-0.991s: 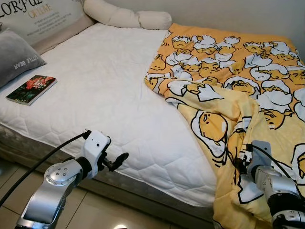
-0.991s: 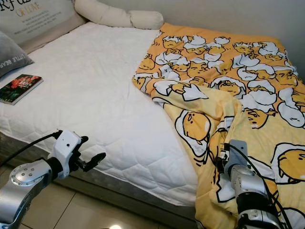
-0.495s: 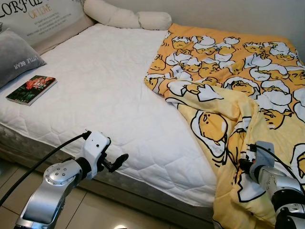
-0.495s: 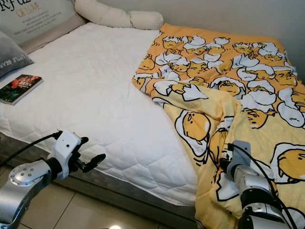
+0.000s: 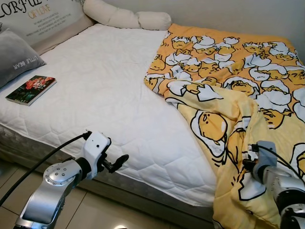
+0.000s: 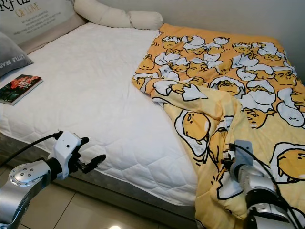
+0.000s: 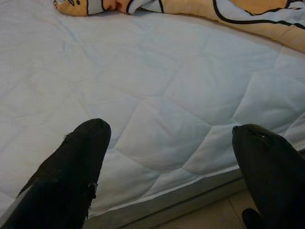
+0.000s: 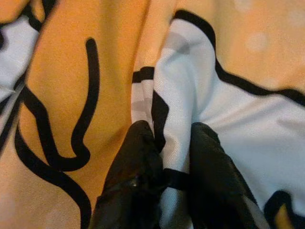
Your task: Clean up the room
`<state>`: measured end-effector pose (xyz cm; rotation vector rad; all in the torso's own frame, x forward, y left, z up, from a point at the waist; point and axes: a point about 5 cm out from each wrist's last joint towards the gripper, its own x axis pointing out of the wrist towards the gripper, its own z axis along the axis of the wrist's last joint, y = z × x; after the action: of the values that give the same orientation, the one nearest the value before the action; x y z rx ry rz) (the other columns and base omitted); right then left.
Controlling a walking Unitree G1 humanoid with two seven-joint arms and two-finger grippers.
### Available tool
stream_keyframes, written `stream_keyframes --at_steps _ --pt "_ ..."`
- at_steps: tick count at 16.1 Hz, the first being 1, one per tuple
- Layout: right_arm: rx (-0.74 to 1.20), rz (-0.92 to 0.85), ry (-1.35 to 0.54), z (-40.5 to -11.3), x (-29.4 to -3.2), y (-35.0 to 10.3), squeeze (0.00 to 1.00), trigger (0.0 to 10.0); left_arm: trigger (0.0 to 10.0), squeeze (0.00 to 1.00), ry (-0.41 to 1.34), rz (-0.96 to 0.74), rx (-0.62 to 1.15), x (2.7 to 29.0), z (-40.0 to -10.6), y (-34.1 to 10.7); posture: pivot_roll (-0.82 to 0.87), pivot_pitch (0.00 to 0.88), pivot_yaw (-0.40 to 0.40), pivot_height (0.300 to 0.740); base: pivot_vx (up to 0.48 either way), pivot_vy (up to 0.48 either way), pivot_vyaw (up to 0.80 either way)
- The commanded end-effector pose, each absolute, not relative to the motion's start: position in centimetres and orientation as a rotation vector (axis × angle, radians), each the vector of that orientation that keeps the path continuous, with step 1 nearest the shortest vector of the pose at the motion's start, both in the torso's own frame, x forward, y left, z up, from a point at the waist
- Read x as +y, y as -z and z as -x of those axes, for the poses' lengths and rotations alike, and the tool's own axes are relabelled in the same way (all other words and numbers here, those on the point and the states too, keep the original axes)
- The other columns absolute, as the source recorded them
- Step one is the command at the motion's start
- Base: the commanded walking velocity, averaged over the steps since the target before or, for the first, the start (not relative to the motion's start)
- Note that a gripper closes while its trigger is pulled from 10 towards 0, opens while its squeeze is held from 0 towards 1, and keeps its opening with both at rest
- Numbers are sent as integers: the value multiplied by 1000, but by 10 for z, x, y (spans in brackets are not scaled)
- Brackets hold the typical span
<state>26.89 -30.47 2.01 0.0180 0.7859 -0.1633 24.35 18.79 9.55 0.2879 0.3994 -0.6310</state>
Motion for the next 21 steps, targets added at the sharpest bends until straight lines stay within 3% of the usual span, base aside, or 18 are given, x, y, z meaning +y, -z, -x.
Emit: stream_keyframes --at_steps 1,5,8,10,11,12,14,16,18,19,20,21 --pt "772 5 137 -269 -312 -28 0 0 10000 0 645 -284 406 189 -242 -93 -6 0 -1 740 0 0 0" --pt "694 33 -53 -263 -332 -53 0 0 10000 0 658 -275 403 187 -243 -93 -21 0 9 740 0 0 0" --pt "593 25 -238 -267 -325 -77 0 0 10000 0 666 -271 404 187 -243 -93 -34 0 20 740 0 0 0" --pt "505 -8 -466 -275 -294 -100 0 0 10000 0 674 -270 405 186 -243 -93 -37 0 22 740 0 0 0" --pt "464 -15 -668 -279 -259 -111 0 0 10000 0 684 -272 405 186 -244 -93 -37 0 24 740 0 0 0" --pt "453 -10 -759 -279 -241 -115 0 0 10000 0 688 -273 405 185 -244 -94 -35 0 23 740 0 0 0" --pt "425 15 -1096 -272 -169 -122 0 0 10000 0 696 -281 405 185 -244 -95 -28 0 24 740 0 0 0" --pt "380 -26 -1330 -255 -123 -132 0 0 10000 0 700 -286 404 185 -244 -96 -16 0 21 740 0 0 0" --pt "369 -55 -1400 -249 -112 -136 0 0 10000 0 703 -287 404 185 -244 -96 -9 0 19 740 0 0 0" --pt "386 -55 -1402 -248 -113 -134 0 980 10000 0 708 -287 405 185 -243 -96 -6 0 17 740 0 0 0" --pt "406 -30 -1376 -250 -117 -130 0 3725 10000 0 718 -281 412 185 -241 -96 -4 0 15 740 0 0 0" --pt "423 -12 -1339 -252 -120 -127 0 10000 10000 0 724 -277 416 185 -240 -95 -3 0 14 740 0 0 0"
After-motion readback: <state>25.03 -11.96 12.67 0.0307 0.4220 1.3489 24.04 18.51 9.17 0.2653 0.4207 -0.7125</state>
